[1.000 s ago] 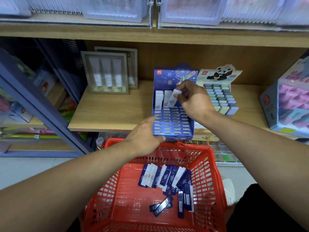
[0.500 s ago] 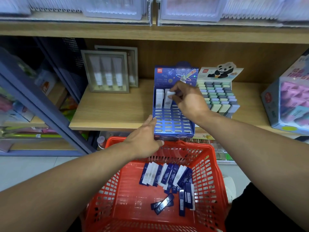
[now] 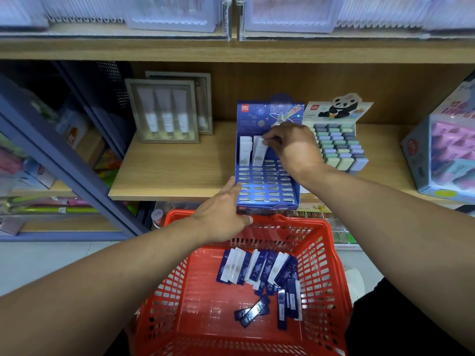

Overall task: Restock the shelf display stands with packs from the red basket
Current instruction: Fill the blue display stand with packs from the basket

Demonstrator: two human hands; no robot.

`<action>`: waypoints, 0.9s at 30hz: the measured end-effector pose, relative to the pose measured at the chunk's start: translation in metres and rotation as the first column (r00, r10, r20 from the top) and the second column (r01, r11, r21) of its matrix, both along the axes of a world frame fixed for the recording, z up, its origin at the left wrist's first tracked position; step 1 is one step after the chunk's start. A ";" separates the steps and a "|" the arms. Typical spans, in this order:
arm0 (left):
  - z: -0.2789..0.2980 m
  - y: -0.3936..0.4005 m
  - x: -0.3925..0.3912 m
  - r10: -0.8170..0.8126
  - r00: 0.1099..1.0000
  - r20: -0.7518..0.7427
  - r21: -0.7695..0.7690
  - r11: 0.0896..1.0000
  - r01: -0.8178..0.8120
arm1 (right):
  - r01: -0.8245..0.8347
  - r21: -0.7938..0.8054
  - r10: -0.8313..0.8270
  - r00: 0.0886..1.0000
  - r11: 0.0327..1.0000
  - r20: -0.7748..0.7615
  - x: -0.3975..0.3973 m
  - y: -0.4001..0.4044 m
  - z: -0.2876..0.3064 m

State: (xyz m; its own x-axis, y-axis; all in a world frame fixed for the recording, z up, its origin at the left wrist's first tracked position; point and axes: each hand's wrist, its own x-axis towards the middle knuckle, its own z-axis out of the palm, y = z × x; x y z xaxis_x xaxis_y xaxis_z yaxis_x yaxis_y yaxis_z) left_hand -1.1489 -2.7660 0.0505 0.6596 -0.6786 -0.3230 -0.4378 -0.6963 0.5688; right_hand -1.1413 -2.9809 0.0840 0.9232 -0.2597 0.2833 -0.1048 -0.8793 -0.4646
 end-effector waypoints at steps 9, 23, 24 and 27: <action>0.009 0.002 -0.006 0.007 0.999 -0.044 0.017 1.000 -0.006 | 0.069 0.004 -0.068 0.992 0.998 -0.104 0.011 0.002 0.001; 0.009 0.002 -0.009 0.017 0.999 -0.040 0.049 0.999 -0.015 | 0.121 0.066 -0.103 0.970 0.990 -0.222 0.011 0.008 0.012; 0.009 0.002 -0.010 0.019 0.999 -0.045 0.046 0.999 -0.017 | 0.116 0.069 -0.097 0.968 0.991 -0.232 0.011 0.008 0.013; 0.009 0.001 -0.010 0.024 0.998 -0.057 0.052 0.998 -0.021 | 0.097 0.073 -0.075 0.963 0.993 -0.259 0.012 0.010 0.015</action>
State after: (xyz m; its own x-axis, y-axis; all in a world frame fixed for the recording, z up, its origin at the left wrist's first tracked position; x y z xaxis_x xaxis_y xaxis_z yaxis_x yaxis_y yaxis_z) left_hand -1.1592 -2.7647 0.0593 0.6536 -0.6455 -0.3952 -0.3891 -0.7344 0.5561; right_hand -1.1292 -2.9709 0.0987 0.9352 -0.3538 0.0142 -0.3031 -0.8206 -0.4846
